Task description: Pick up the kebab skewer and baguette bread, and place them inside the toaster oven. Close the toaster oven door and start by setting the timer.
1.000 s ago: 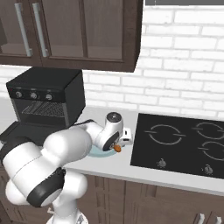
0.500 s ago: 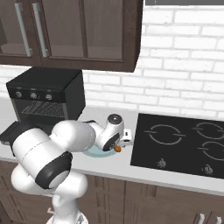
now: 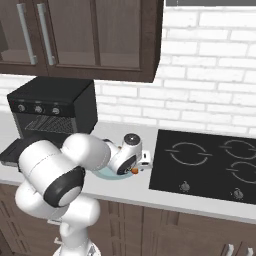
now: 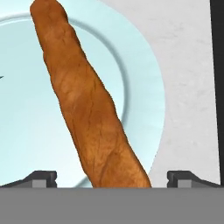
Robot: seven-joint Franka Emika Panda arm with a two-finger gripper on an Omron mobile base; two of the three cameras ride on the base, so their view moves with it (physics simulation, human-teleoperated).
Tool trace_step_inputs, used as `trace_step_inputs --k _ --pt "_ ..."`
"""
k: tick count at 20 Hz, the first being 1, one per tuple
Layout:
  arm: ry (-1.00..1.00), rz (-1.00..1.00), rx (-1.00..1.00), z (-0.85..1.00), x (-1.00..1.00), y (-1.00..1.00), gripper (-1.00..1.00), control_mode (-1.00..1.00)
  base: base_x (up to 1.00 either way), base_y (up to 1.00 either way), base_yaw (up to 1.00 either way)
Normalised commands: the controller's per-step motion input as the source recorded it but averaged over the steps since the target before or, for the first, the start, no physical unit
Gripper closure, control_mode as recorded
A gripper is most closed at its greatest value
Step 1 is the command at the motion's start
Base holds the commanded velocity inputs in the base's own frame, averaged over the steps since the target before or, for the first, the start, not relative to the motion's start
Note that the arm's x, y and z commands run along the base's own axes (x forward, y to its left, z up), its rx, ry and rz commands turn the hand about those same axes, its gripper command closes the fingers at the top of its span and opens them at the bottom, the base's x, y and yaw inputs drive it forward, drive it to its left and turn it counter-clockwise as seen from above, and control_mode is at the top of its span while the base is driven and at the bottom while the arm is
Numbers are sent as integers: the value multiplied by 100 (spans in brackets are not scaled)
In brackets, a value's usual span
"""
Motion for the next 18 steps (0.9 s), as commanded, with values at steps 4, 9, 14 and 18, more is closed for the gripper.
trace_step_inputs --k 4,9,14,18 --pt "-2 0 0 -11 0 -2 -100 -100 0 0 0" --pt "-7 0 0 -11 0 0 -100 -100 0 0 0" --pt "-2 0 0 0 0 0 -100 -100 0 0 0" --pt "0 0 0 0 0 0 100 -100 0 0 0"
